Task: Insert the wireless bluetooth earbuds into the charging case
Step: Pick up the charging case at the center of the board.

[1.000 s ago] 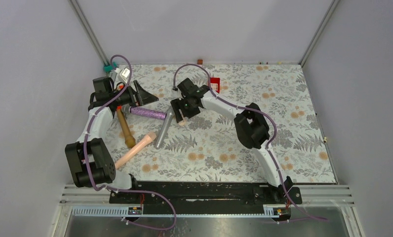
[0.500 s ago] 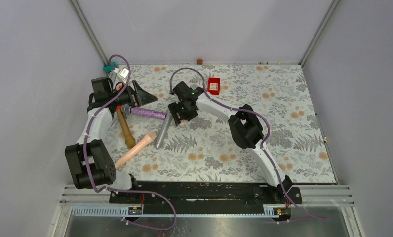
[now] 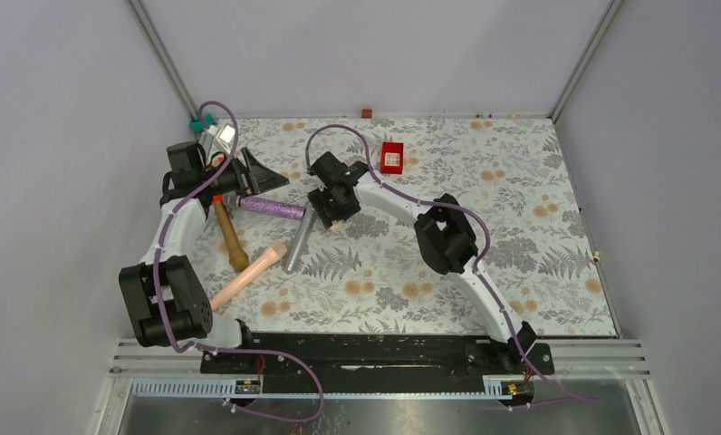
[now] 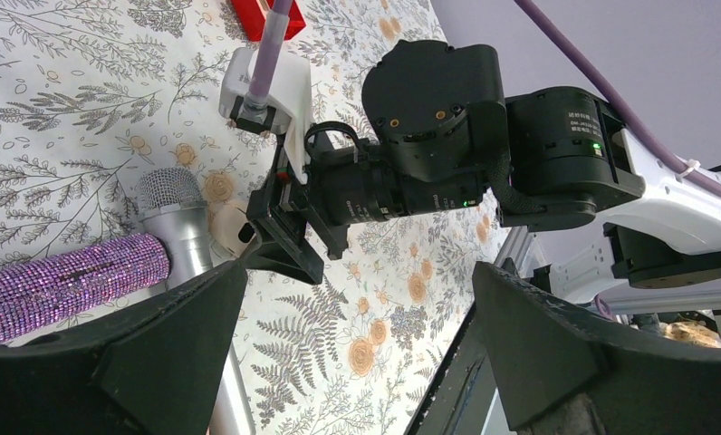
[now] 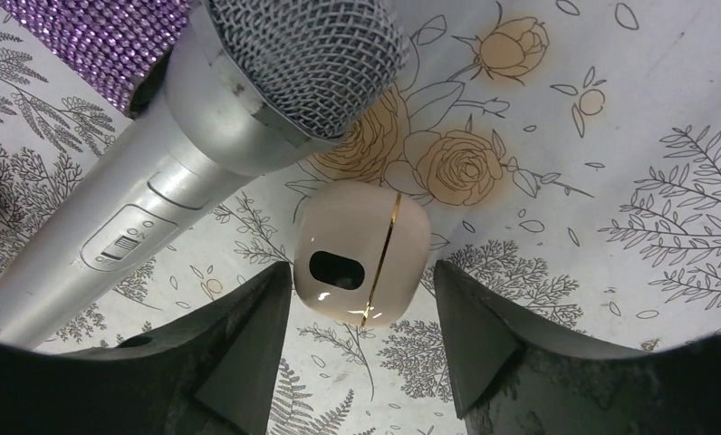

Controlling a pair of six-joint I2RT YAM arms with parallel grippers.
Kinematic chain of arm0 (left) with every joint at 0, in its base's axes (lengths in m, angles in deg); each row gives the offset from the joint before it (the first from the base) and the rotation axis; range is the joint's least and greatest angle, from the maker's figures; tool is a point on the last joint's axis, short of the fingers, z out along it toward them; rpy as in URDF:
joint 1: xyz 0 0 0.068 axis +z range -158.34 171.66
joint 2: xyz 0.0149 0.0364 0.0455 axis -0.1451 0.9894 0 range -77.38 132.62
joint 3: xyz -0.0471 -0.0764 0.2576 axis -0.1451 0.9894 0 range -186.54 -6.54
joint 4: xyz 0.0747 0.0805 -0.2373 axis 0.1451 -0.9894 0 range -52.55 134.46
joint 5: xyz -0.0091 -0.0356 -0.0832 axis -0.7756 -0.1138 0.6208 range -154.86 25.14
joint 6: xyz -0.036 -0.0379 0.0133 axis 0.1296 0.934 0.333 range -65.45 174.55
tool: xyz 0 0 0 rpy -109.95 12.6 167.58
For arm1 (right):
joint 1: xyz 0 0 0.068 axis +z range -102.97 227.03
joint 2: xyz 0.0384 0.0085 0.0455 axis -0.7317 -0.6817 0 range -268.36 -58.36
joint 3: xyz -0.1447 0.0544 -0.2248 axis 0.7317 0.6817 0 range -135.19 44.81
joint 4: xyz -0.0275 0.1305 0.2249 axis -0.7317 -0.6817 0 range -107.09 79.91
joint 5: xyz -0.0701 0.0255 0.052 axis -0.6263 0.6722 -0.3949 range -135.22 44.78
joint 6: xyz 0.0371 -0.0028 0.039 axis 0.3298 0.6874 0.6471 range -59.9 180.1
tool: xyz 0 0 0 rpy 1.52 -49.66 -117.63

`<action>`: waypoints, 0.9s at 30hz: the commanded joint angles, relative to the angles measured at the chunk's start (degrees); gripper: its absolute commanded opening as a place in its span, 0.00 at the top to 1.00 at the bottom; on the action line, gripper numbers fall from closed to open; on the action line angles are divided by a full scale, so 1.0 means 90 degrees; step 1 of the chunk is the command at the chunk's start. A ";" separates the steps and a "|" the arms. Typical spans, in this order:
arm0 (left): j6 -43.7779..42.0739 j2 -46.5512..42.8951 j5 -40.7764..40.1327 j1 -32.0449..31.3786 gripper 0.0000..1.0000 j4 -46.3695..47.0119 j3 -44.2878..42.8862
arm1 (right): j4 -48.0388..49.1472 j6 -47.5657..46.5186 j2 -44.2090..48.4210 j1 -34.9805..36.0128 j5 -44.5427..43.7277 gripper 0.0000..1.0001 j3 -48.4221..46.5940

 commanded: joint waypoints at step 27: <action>-0.0389 -0.0126 -0.0432 -0.0773 0.01 -0.0029 -0.0247 | 0.1210 -0.3262 0.5392 0.0239 -0.0201 0.55 0.4223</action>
